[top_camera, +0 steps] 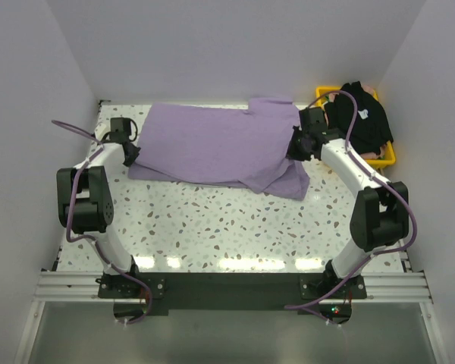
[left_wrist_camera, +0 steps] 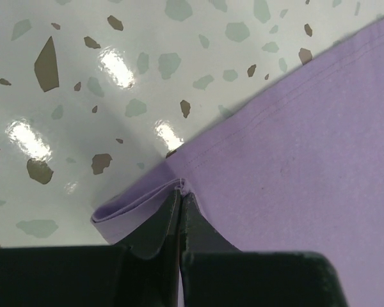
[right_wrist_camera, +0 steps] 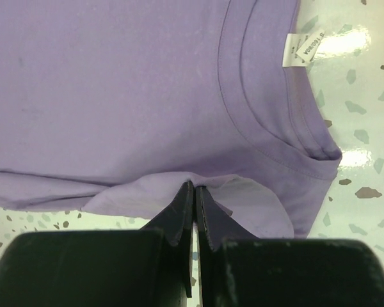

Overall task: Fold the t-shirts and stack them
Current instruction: Fold the tshirt

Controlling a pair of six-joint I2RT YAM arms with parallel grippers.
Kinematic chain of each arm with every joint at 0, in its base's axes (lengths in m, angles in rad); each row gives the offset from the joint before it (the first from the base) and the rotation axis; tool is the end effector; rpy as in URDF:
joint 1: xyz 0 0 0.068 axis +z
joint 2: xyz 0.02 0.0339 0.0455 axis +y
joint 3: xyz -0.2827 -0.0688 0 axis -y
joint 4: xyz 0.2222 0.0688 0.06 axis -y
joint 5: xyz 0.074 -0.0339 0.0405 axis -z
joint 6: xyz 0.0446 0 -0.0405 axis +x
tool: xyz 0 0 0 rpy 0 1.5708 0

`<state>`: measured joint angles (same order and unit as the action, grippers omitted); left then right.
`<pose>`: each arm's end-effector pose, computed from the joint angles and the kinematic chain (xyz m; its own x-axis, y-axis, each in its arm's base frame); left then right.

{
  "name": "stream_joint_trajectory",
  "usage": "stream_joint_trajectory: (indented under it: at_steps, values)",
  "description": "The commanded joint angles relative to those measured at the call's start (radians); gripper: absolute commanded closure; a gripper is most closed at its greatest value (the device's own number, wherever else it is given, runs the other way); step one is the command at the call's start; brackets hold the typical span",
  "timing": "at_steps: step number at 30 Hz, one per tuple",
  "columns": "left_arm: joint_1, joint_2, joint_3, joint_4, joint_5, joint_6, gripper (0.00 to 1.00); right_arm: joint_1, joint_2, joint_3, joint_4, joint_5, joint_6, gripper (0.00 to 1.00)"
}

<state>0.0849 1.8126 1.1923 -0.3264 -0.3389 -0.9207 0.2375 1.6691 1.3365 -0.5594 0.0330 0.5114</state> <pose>0.3686 0.0463 0.2135 -0.2716 -0.7766 -0.5684 -0.8092 0.5040 -0.3019 0.3423 0.0813 0.2867 -0.7649 0.3181 -0.5601 0.1827 0.9410 0.2849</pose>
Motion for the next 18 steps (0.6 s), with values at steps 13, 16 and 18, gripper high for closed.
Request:
stream_joint_trajectory:
  at_steps: [13, 16, 18]
  values:
    - [0.006, 0.067, 0.130, 0.013, 0.032, 0.046, 1.00, -0.081, 0.032, 0.055, 0.050, -0.053, -0.002, 1.00]
    - [0.007, 0.074, 0.136, 0.016, 0.040, 0.046, 1.00, -0.095, 0.040, 0.058, 0.056, -0.065, -0.001, 1.00]
    - [0.007, 0.080, 0.138, 0.020, 0.040, 0.045, 1.00, -0.102, 0.041, 0.058, 0.062, -0.071, 0.001, 1.00]
